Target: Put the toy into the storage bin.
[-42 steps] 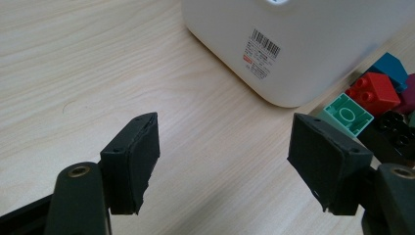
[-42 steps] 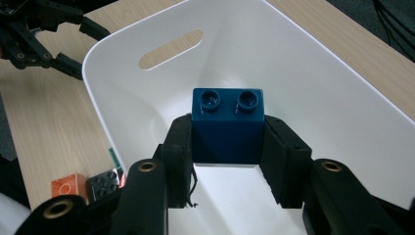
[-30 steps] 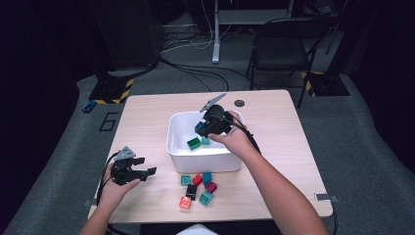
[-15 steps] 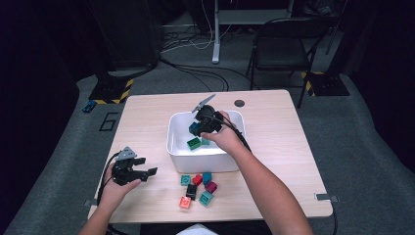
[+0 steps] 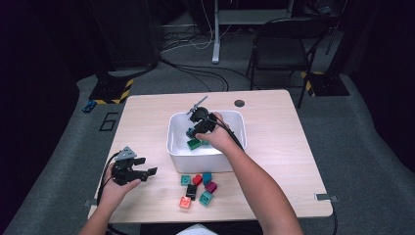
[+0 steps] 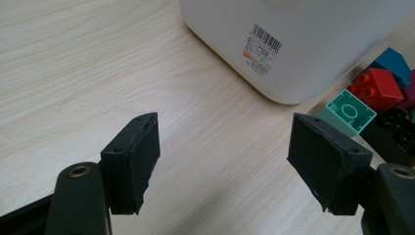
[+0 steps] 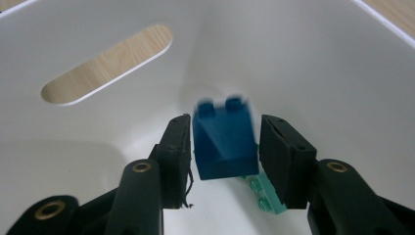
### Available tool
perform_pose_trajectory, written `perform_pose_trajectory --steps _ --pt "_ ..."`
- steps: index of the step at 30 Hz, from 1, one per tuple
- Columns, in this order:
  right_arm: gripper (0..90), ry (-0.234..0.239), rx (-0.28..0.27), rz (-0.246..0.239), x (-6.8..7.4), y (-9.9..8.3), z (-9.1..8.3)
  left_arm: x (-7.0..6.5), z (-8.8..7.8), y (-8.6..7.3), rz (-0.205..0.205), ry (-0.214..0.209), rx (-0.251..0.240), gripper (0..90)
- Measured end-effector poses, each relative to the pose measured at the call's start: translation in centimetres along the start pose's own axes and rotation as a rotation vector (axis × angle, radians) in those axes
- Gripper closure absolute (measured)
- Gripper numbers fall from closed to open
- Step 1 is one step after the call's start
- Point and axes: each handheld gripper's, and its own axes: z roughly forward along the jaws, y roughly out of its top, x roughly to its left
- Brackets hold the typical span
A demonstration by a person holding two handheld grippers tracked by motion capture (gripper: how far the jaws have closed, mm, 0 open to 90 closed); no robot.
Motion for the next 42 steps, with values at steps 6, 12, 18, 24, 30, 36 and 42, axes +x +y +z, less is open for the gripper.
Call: perform_pose_trajectory --steps 6,12,18,24,30,36,42 --pt "48.9 -0.001 -0.029 -0.033 0.2 0.0 -1.8 0.0 -0.1 0.1 0.012 -0.003 0.011 27.2" --pt "44.7 -0.005 -0.074 -0.055 1.1 -0.3 -4.5 -0.1 0.1 0.0 0.001 -0.003 0.007 27.2" --pt "39.2 0.005 -0.101 -0.014 1.7 -0.6 -7.0 -0.2 0.1 0.0 -0.006 0.000 -0.005 27.2" --pt "39.7 0.003 -0.116 -0.025 2.9 -1.2 -9.0 -0.1 0.0 0.0 0.001 0.002 0.001 27.2" --pt "41.2 0.007 -0.137 -0.070 4.7 -2.1 -10.5 -0.1 0.0 0.0 -0.001 0.004 0.002 27.2" --pt "44.2 0.019 -0.147 -0.083 5.9 -3.0 -12.2 -0.1 0.0 0.0 -0.003 0.004 0.003 27.2" --pt "44.8 0.034 -0.155 -0.116 6.9 -4.4 -13.1 -0.1 0.0 0.0 -0.003 0.002 0.003 27.2"
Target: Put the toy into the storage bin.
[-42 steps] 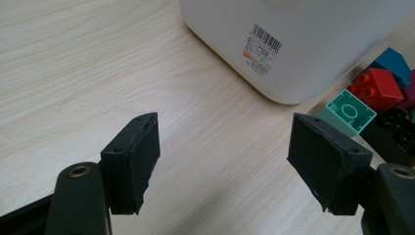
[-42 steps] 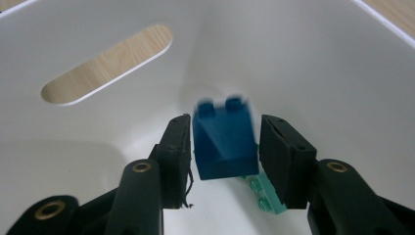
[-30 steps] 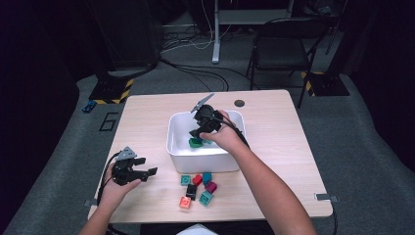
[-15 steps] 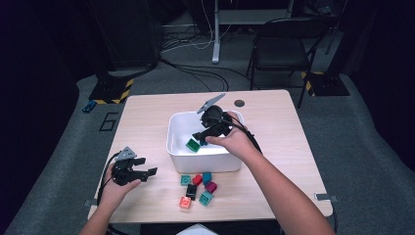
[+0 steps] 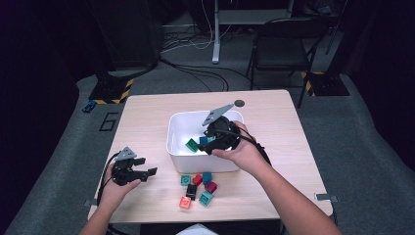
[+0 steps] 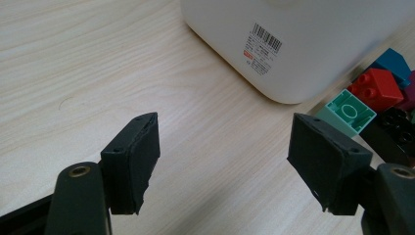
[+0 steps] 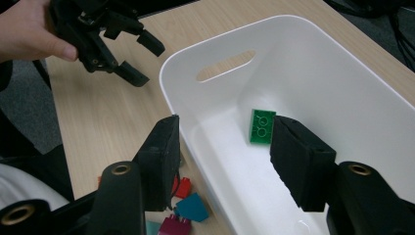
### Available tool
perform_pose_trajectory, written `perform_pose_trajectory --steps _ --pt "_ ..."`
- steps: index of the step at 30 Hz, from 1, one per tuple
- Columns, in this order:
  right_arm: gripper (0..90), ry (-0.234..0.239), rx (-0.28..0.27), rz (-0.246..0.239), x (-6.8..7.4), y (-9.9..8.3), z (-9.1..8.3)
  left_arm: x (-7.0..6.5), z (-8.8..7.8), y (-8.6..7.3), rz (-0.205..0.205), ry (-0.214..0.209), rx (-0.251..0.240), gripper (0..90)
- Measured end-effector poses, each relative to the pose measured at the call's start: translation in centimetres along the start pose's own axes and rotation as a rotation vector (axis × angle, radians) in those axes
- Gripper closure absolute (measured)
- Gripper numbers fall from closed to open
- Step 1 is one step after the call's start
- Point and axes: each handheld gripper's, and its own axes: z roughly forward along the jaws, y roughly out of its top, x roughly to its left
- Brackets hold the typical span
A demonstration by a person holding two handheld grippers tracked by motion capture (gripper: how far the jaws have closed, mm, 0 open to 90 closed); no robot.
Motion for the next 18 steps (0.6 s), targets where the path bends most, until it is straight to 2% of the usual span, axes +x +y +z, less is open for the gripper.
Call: perform_pose_trajectory --steps 10,11,15,18 --pt "47.3 0.025 -0.040 -0.006 1.7 -2.2 -0.8 0.0 0.0 0.0 -0.003 0.002 -0.003 27.3" --pt "47.3 0.022 -0.035 0.006 2.0 -2.4 -0.8 0.0 0.0 0.0 -0.004 0.000 0.000 27.3" --pt "47.7 0.020 -0.040 0.001 2.5 -3.6 -0.7 0.0 0.0 -0.1 -0.006 0.001 -0.004 27.2" --pt "48.3 0.026 -0.040 0.017 2.8 -4.5 -0.4 0.0 0.0 0.0 -0.002 0.000 0.003 27.2"
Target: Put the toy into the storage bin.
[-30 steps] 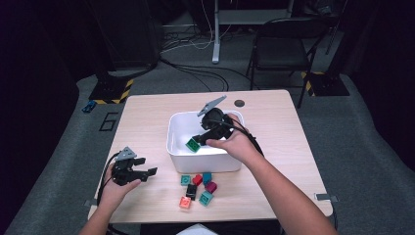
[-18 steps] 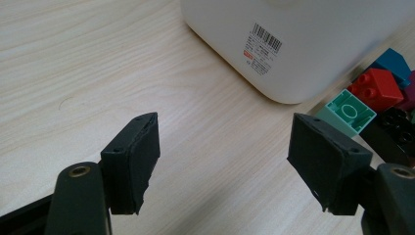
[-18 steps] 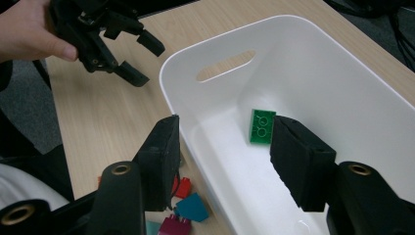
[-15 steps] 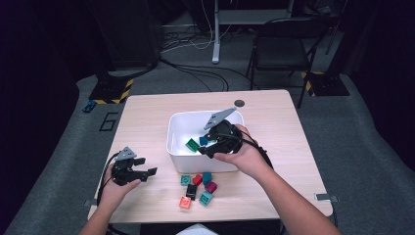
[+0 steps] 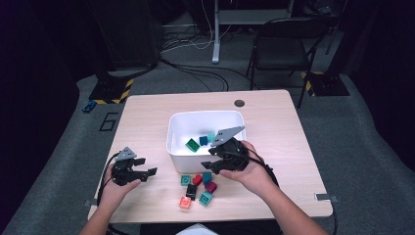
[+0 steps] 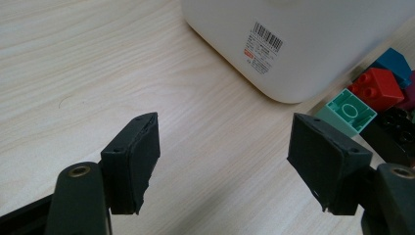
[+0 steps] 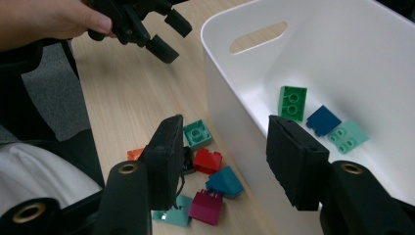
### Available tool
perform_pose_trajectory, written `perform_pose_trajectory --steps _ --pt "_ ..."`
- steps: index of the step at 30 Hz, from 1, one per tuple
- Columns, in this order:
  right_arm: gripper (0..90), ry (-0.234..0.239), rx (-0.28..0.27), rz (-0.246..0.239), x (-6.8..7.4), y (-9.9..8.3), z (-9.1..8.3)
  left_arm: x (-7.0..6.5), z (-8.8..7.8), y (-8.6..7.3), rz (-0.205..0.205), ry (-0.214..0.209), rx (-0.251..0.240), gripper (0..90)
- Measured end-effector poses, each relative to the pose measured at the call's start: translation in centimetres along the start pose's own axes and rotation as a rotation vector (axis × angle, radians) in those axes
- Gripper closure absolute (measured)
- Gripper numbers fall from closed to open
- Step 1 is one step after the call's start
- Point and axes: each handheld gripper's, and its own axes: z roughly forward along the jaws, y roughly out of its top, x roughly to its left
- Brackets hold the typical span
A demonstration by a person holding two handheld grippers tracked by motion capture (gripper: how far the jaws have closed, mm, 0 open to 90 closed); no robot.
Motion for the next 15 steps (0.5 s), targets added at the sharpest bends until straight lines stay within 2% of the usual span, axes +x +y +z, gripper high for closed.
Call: perform_pose_trajectory --steps 9,15 --pt "49.1 0.012 0.050 0.024 0.5 -3.4 2.1 0.0 0.0 0.0 0.000 0.001 0.003 27.3" --pt "49.2 -0.003 0.066 0.036 0.6 -5.1 3.6 0.0 0.1 -0.1 -0.004 0.001 -0.004 27.2"
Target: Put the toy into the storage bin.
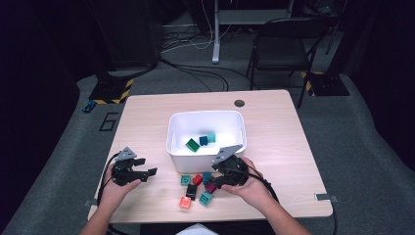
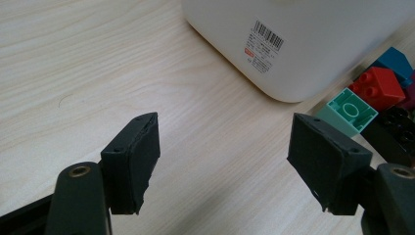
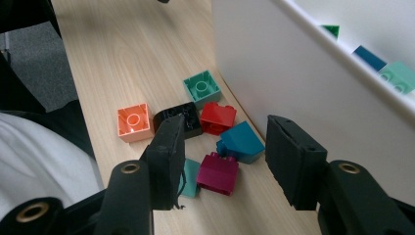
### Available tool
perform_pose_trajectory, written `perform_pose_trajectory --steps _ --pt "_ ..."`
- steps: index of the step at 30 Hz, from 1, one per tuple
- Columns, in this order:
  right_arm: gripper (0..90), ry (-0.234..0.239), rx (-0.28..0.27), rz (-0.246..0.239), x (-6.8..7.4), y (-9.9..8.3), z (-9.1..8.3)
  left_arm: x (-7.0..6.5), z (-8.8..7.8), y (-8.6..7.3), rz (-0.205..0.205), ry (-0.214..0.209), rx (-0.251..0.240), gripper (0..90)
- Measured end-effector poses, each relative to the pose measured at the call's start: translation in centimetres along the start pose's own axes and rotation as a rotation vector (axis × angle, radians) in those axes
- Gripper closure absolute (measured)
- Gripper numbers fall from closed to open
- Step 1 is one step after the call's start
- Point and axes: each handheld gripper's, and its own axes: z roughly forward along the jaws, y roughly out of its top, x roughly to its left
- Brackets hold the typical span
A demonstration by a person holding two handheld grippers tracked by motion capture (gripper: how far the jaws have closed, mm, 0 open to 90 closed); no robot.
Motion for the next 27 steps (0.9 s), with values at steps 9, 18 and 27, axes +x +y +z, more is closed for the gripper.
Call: perform_pose_trajectory --steps 9,18,27 --pt "49.2 -0.004 0.021 0.018 -0.1 -1.9 2.0 0.0 0.0 0.0 -0.003 -0.004 0.007 27.3" --pt "49.1 -0.019 0.046 0.037 0.0 -3.4 3.9 -0.1 0.1 -0.1 -0.007 0.000 0.001 27.3" --pt "48.3 -0.010 0.058 0.051 0.2 -3.9 5.3 0.0 0.1 -0.1 0.000 0.000 0.004 27.3"
